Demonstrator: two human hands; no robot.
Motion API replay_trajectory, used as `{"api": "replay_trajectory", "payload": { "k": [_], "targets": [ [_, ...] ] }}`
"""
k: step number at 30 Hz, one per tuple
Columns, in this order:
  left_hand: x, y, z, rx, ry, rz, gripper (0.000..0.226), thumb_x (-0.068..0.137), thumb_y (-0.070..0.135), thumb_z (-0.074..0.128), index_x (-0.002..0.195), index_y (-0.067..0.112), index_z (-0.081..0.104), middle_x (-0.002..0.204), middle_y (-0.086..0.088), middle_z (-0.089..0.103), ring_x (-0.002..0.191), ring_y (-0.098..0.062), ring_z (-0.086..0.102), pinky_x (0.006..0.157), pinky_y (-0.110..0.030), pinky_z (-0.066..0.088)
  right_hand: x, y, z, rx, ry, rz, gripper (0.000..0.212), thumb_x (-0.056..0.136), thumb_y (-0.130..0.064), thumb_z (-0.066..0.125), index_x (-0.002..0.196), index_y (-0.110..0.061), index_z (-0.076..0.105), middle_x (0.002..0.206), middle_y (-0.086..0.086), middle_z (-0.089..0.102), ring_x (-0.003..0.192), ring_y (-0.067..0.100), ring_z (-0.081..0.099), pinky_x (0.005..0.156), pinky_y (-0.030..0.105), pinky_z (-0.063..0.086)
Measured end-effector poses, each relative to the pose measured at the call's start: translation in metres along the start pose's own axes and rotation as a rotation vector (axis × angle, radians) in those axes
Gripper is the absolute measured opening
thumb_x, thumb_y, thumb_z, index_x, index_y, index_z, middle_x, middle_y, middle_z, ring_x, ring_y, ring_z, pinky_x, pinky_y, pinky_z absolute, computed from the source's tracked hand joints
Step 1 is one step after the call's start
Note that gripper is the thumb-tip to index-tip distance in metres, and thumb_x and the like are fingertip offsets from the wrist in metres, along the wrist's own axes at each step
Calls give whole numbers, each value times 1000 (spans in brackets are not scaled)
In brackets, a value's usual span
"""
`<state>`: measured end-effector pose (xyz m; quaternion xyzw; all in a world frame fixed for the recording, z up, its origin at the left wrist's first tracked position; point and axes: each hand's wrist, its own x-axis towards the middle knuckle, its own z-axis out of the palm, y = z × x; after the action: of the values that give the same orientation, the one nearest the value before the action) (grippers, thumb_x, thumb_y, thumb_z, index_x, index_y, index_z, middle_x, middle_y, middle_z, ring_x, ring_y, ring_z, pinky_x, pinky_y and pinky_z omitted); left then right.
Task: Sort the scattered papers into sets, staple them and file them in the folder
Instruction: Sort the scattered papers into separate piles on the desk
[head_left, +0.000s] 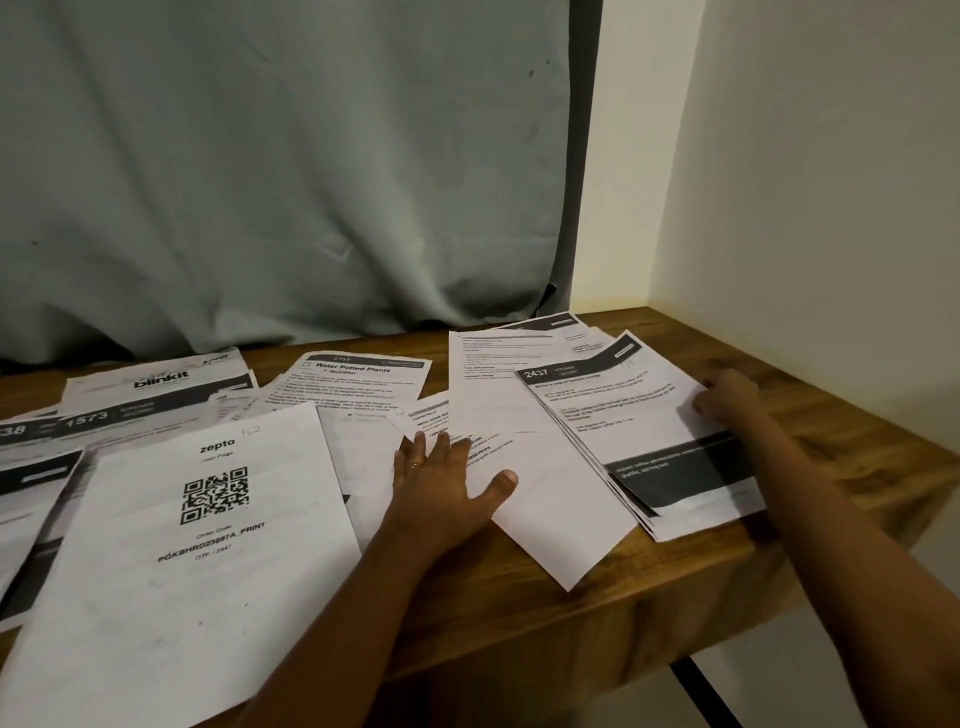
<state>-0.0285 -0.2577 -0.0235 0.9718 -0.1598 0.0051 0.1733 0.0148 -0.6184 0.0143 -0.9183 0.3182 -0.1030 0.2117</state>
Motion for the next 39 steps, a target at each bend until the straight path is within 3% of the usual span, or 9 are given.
{"api": "replay_trajectory", "payload": {
  "k": [5, 7, 9, 12, 16, 29, 32, 34, 39],
  "targets": [
    [3, 1, 1, 46, -26, -7, 79, 89, 71, 29, 152, 24, 17, 162, -3, 8, 149, -24, 0, 117, -46, -7, -17, -26, 0, -288, 161, -16, 47, 93, -29, 56, 130, -1, 48, 137, 23, 44, 127, 39, 39, 102, 46, 35],
    [4, 2, 1, 34, -15, -13, 78, 90, 69, 29, 152, 24, 18, 161, -2, 11, 149, -23, 3, 117, -46, -6, -38, -55, 10, -132, 173, -320, 45, 94, -29, 57, 129, -1, 50, 135, 21, 48, 124, 35, 44, 99, 42, 39],
    [5, 2, 1, -11, 5, -16, 75, 92, 66, 29, 151, 21, 20, 160, -2, 16, 148, -23, 8, 118, -45, -4, -66, -84, 25, 86, -12, -646, 44, 91, -32, 61, 127, -7, 55, 131, 14, 56, 118, 28, 52, 95, 36, 42],
    [4, 1, 1, -139, 75, -10, 68, 94, 61, 32, 146, 17, 30, 153, -3, 33, 142, -24, 24, 120, -47, 6, -97, -117, 51, 16, -210, -841, 59, 84, -53, 63, 132, -19, 54, 138, 3, 54, 123, 23, 50, 96, 38, 44],
    [-2, 7, -9, -290, 130, -51, 63, 96, 55, 38, 145, 16, 32, 153, -4, 32, 142, -26, 25, 118, -48, 16, -106, -144, 73, -98, -206, -870, 65, 83, -56, 62, 136, -20, 51, 140, -1, 52, 124, 22, 50, 97, 38, 45],
    [-13, 13, -20, -417, 153, -89, 58, 96, 49, 43, 140, 12, 33, 149, -5, 38, 136, -27, 35, 114, -47, 27, -99, -160, 69, -334, -239, -1086, 30, 91, -32, 57, 104, -8, 69, 98, 10, 69, 81, 22, 62, 75, 37, 54],
    [-12, 11, -19, -424, 160, -81, 57, 95, 49, 44, 138, 13, 34, 146, -5, 41, 132, -27, 39, 112, -47, 31, -99, -165, 59, -398, -279, -1133, 19, 87, -29, 61, 73, -17, 63, 72, 0, 59, 65, 14, 51, 64, 32, 47],
    [-12, 11, -19, -419, 160, -85, 58, 95, 49, 43, 139, 13, 34, 148, -5, 39, 133, -27, 38, 112, -48, 30, -100, -168, 52, -442, -323, -1145, 31, 85, -29, 65, 60, -25, 47, 62, -8, 46, 58, 7, 40, 59, 29, 38],
    [-11, 12, -18, -449, 158, -83, 58, 95, 49, 44, 140, 14, 33, 150, -4, 37, 136, -27, 35, 113, -48, 29, -100, -170, 52, -478, -321, -1151, 19, 79, -25, 68, 68, -16, 56, 64, -8, 47, 60, 9, 44, 64, 37, 46]
  ]
}}
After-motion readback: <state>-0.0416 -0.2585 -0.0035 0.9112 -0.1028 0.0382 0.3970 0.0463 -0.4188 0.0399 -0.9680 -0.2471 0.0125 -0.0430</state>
